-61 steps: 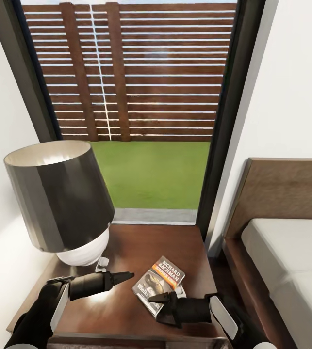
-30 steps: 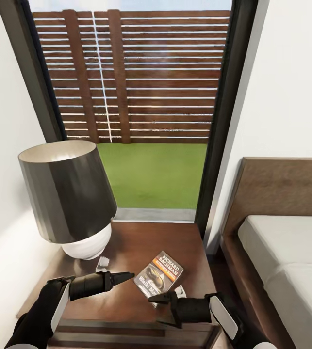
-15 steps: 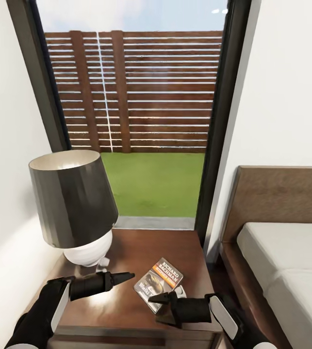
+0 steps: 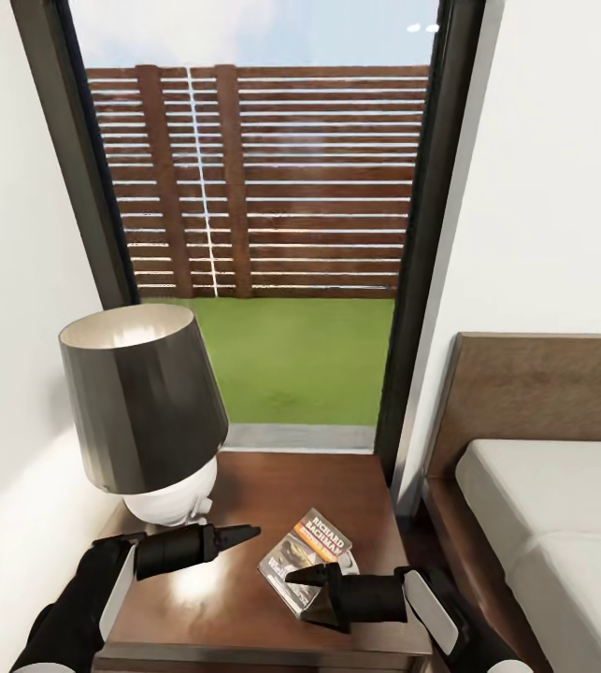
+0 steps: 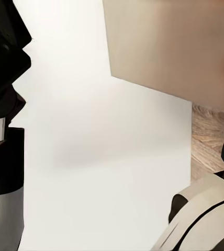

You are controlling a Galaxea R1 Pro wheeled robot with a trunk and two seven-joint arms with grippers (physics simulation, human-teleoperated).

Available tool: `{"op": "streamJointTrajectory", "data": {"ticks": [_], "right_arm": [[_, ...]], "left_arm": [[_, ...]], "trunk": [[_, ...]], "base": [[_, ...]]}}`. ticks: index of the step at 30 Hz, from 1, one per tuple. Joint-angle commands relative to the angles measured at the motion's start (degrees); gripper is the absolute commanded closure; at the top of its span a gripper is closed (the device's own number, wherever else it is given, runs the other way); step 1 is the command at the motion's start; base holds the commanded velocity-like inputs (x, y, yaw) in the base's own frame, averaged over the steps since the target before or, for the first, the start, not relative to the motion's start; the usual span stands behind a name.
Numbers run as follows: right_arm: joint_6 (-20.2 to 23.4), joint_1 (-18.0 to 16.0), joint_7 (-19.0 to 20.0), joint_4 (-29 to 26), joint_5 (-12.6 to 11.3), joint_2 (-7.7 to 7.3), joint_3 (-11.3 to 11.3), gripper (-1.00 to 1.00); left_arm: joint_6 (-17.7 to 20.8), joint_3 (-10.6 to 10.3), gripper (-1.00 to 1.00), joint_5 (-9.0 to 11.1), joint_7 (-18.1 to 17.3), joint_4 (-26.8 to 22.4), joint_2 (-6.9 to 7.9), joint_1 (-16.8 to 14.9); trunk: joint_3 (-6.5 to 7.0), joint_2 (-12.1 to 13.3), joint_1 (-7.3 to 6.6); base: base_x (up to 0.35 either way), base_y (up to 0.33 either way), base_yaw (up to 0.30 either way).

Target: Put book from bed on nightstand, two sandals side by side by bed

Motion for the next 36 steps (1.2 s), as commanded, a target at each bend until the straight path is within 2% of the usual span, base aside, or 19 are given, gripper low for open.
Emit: {"op": "streamJointTrajectory", "data": {"ticks": [1, 17, 21, 23, 27, 30, 31, 33, 36], "right_arm": [[0.04, -0.04, 0.44, 0.02, 0.39, -0.03, 0.08, -1.0], [0.04, 0.03, 0.45, 0.08, 0.3, -0.03, 0.14, -1.0], [-0.01, 0.05, 0.44, -0.04, 0.37, -0.03, 0.18, -1.0], [-0.1, 0.05, 0.44, -0.67, 0.38, -0.03, 0.23, -1.0], [-0.25, 0.08, 0.39, -5.56, 0.91, 0.01, 0.52, -1.0], [-0.32, 0.12, 0.09, -9.48, 1.39, 0.02, 4.29, -1.0], [-0.5, 0.13, -0.04, -10.92, 1.85, 0.0, 7.93, -1.0], [-1.05, 0.14, -0.12, -12.66, 2.38, -0.03, 11.79, -1.0], [-2.54, 0.2, -0.14, -14.55, 2.64, -0.38, 13.76, -1.0]], "left_arm": [[0.58, 0.01, -1.0, 0.13, -0.12, 0.0, -0.1, -0.02], [0.6, -0.07, -1.0, 0.06, -0.09, 0.04, -0.61, -0.02], [0.58, -0.09, -1.0, -0.04, 0.04, 0.44, -1.46, -0.02], [0.58, -0.08, -1.0, -0.1, 0.06, 0.66, -1.66, -0.02], [0.51, -0.08, -1.0, -0.18, 0.16, 1.39, -1.83, 0.08], [0.28, -0.08, -1.0, -0.36, 1.35, 4.98, -1.84, 0.13], [-0.08, -0.06, -1.0, -0.43, 3.13, 6.91, -1.81, 0.14], [-1.32, 0.0, -1.0, -0.45, 6.2, 8.75, -1.79, 0.15], [-4.77, 0.09, -1.0, -0.43, 9.8, 11.89, -1.54, 0.22]], "trunk": [[0.13, 0.39, -0.24], [3.0, 6.81, -3.75], [3.72, 8.41, -4.63], [4.08, 9.22, -5.07], [4.8, 10.82, -5.95], [5.33, 12.02, -6.61], [5.51, 12.42, -6.83], [5.87, 13.23, -7.27], [6.41, 14.43, -7.92]], "base": [[0.0, 0.0, 0.0], [0.0, 0.0, 0.0], [0.0, 0.0, 0.0], [0.0, 0.0, 0.0], [0.0, 0.0, 0.0], [0.0, 0.0, 0.0], [0.0, 0.0, 0.0], [0.0, 0.0, 0.0], [0.0, 0.0, 0.0]]}}
